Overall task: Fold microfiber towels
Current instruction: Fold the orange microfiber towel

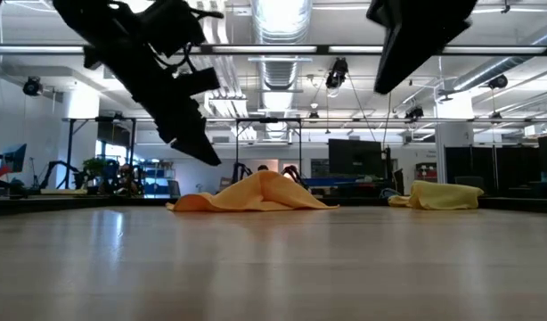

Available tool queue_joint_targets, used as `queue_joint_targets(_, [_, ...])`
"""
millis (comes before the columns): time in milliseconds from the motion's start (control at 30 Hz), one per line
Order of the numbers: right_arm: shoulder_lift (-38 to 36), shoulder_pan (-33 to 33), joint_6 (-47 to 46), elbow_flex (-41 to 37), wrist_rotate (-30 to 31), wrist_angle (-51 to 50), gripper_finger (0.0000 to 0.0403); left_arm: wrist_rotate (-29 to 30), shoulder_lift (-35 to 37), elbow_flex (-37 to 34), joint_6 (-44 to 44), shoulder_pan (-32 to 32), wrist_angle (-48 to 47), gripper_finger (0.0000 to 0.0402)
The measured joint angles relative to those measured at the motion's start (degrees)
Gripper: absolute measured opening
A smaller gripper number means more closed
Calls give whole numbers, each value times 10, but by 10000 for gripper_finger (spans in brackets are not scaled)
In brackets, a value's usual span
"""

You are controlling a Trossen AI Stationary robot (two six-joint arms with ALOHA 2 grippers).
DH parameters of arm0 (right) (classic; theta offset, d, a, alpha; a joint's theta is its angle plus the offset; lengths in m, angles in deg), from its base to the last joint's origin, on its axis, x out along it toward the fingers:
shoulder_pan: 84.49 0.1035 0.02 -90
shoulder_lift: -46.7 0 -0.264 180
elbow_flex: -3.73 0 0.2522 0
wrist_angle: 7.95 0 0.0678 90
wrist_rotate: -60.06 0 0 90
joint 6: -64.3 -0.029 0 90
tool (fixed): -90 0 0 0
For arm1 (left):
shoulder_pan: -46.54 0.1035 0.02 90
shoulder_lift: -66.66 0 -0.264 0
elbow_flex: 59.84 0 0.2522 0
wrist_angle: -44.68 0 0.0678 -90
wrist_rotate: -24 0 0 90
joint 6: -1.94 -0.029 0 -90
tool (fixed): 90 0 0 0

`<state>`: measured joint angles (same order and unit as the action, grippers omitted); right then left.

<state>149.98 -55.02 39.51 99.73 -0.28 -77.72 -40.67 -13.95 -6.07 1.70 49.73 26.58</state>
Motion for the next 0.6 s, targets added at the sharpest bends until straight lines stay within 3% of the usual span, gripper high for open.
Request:
queue_joint_targets(100, [0,-33,16,-24,2,22,9,-38,-39,-1,-15,40,25,261])
queue_joint_targets(233, [0,-66,64,-43,-4,49,9,-145,-103,-1,-23,92,145,235])
queue_joint_targets(300, [0,-81,78,-47,-16,52,9,-156,-136,5,-35,112,182,222])
queue_joint_targets(467, [0,-108,99,-47,-16,54,9,-170,-200,43,-46,148,136,187])
queue_joint_targets(600, [0,-124,108,-47,-17,56,9,-218,-217,69,-62,143,32,126])
